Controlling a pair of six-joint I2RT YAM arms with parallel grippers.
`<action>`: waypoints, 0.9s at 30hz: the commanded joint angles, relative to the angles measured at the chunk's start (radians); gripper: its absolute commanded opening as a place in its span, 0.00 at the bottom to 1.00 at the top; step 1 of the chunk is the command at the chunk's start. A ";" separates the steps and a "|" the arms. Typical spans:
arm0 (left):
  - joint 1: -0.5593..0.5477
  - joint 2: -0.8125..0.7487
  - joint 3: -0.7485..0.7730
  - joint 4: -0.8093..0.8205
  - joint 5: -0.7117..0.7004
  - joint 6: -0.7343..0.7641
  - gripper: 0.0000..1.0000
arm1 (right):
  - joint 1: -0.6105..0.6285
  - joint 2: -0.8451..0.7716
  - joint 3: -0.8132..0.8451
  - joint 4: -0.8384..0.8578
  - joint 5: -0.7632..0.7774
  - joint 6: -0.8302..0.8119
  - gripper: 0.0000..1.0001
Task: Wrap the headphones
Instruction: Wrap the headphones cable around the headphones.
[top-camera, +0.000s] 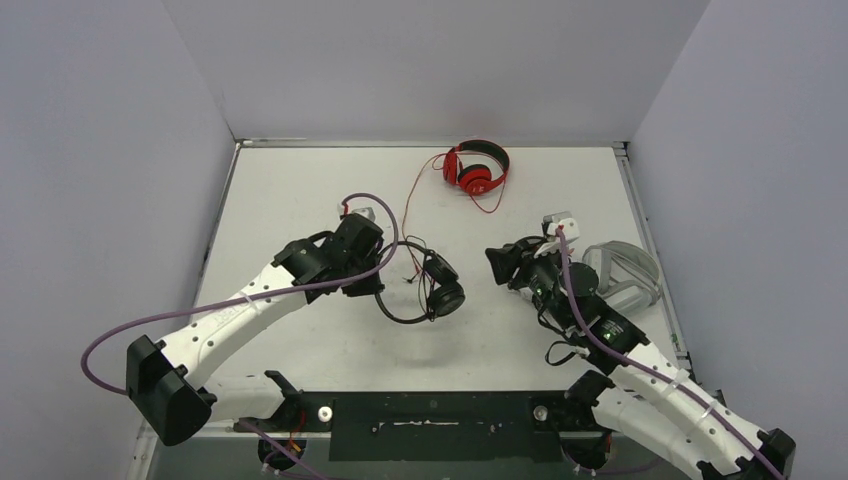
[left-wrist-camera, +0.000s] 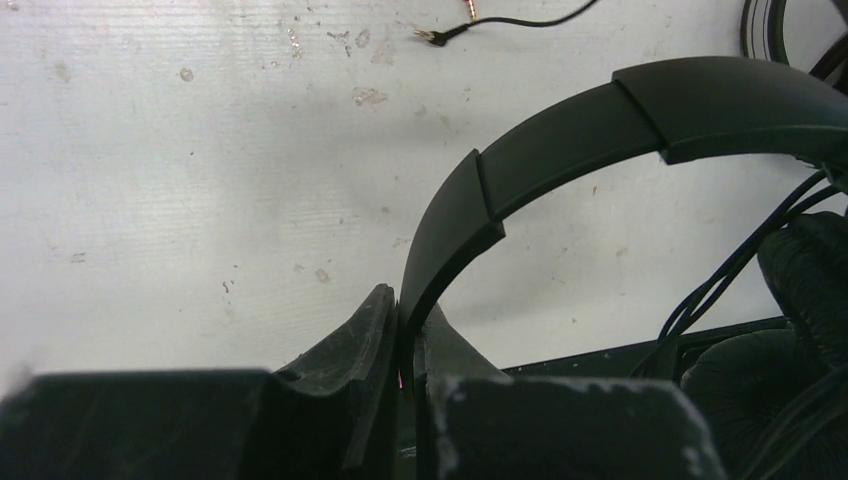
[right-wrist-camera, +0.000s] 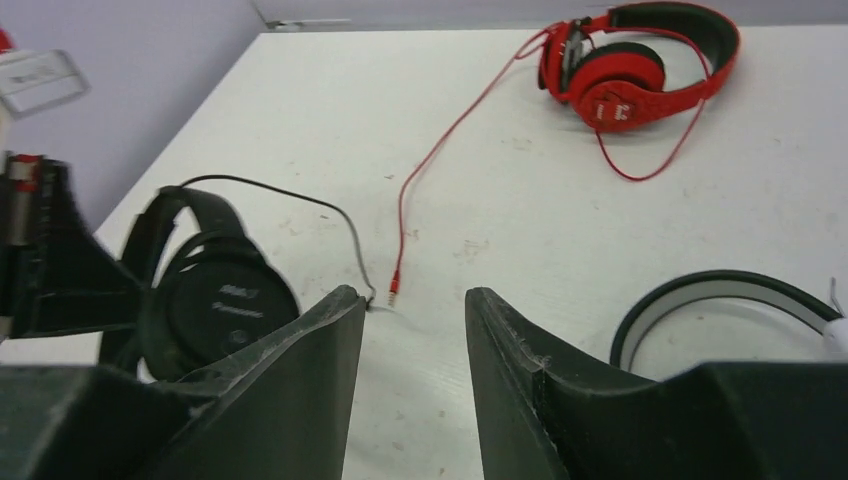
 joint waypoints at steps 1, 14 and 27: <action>-0.006 -0.036 0.098 -0.071 0.028 0.035 0.00 | -0.115 0.074 0.021 -0.057 -0.072 0.041 0.42; -0.005 -0.022 0.273 -0.155 0.144 0.077 0.00 | -0.241 0.228 -0.207 0.523 -0.646 0.144 0.78; -0.005 0.021 0.440 -0.194 0.230 0.083 0.00 | -0.185 0.331 -0.147 0.611 -0.642 0.041 0.85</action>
